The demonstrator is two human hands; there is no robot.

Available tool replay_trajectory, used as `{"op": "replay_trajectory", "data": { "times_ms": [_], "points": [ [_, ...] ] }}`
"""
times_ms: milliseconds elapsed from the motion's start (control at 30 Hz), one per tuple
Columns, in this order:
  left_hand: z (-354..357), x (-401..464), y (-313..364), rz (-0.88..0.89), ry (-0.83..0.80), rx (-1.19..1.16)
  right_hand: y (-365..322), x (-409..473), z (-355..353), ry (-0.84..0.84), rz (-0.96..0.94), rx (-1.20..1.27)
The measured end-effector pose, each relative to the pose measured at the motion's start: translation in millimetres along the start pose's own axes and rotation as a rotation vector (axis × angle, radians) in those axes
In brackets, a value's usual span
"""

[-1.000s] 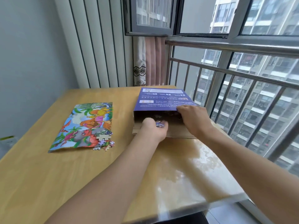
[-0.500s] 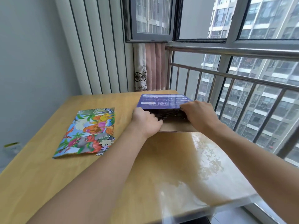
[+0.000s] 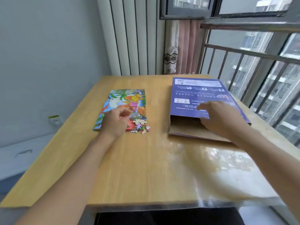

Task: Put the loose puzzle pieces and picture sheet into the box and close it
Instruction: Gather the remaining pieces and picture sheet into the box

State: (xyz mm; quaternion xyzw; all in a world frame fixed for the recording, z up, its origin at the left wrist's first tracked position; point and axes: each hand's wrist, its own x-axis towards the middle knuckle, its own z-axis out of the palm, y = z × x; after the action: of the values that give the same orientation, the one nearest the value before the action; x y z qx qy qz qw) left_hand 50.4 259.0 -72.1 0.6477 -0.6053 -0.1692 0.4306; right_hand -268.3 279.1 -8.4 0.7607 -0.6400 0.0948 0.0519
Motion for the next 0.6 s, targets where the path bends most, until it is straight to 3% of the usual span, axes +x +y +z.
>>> {"op": "replay_trajectory", "data": {
  "times_ms": [67, 133, 200, 433, 600],
  "points": [
    [-1, 0, -22, 0.035, -0.066, 0.122, -49, -2, 6, -0.002, -0.118, 0.266],
    [0, 1, -32, 0.096, -0.198, 0.206, -94, 4, 19, -0.164, -0.190, 0.414],
    [0, 3, -37, 0.148, -0.257, 0.252, -122, 22, 41, -0.282, -0.193, 0.408],
    [-4, 9, -48, 0.146, -0.273, 0.227, -143, 74, 100, -0.411, -0.278, 0.501],
    [-8, 14, -58, 0.210, -0.271, 0.219, -138, 80, 111, -0.326, -0.358, 0.570]
  ]
}}
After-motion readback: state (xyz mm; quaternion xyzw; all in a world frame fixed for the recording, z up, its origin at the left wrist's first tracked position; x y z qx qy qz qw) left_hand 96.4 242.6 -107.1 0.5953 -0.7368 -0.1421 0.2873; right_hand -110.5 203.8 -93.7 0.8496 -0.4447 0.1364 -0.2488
